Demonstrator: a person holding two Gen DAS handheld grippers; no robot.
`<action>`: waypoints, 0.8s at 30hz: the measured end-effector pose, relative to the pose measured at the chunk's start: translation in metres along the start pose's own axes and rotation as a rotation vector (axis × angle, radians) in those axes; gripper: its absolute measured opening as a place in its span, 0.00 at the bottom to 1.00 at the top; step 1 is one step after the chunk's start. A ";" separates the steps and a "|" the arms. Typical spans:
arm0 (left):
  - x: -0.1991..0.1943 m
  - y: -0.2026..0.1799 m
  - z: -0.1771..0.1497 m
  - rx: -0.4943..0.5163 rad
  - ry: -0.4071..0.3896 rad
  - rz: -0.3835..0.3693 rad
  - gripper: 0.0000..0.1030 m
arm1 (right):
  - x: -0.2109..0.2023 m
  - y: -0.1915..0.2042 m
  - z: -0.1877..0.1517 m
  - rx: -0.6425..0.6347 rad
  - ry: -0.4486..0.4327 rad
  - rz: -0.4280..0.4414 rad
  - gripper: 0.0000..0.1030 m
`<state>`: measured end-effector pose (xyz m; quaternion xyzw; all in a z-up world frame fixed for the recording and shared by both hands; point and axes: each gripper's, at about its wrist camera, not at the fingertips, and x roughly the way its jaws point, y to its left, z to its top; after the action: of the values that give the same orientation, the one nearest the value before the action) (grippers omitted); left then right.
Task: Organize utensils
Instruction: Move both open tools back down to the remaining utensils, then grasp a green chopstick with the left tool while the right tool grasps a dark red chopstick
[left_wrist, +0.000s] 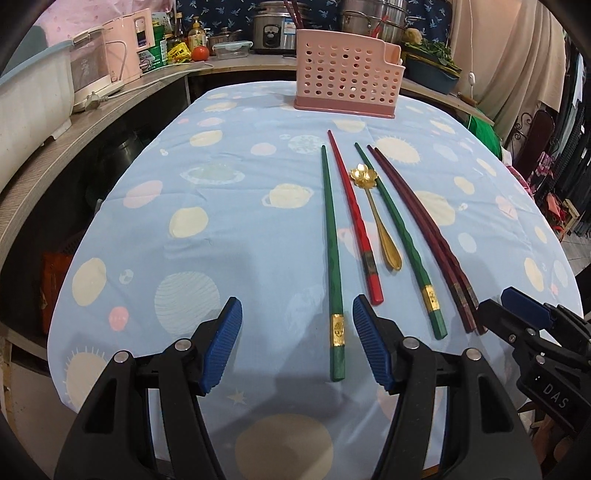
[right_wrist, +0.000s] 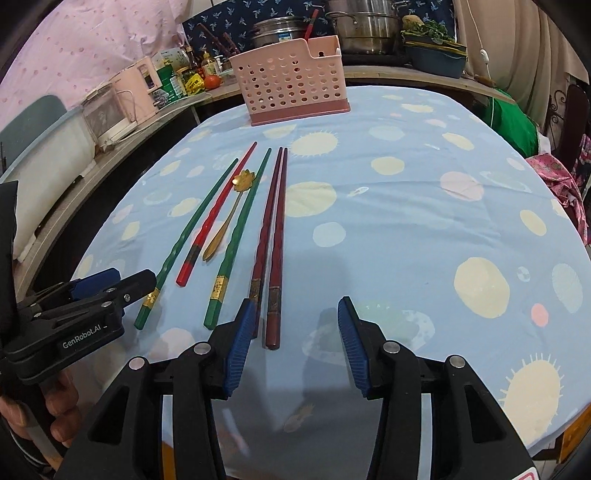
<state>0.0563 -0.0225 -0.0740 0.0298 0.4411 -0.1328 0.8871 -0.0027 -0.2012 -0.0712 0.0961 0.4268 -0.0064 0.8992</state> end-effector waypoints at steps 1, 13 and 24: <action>0.001 -0.001 -0.001 0.002 0.002 -0.002 0.57 | 0.000 0.001 -0.001 -0.005 0.000 -0.003 0.42; 0.003 -0.003 -0.010 0.022 -0.008 0.022 0.50 | 0.004 0.001 -0.004 -0.027 -0.009 -0.025 0.32; 0.002 -0.005 -0.009 0.030 -0.013 0.000 0.24 | 0.007 0.005 -0.004 -0.060 -0.023 -0.054 0.24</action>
<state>0.0492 -0.0264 -0.0809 0.0420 0.4335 -0.1396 0.8893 -0.0013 -0.1952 -0.0781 0.0573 0.4190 -0.0188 0.9060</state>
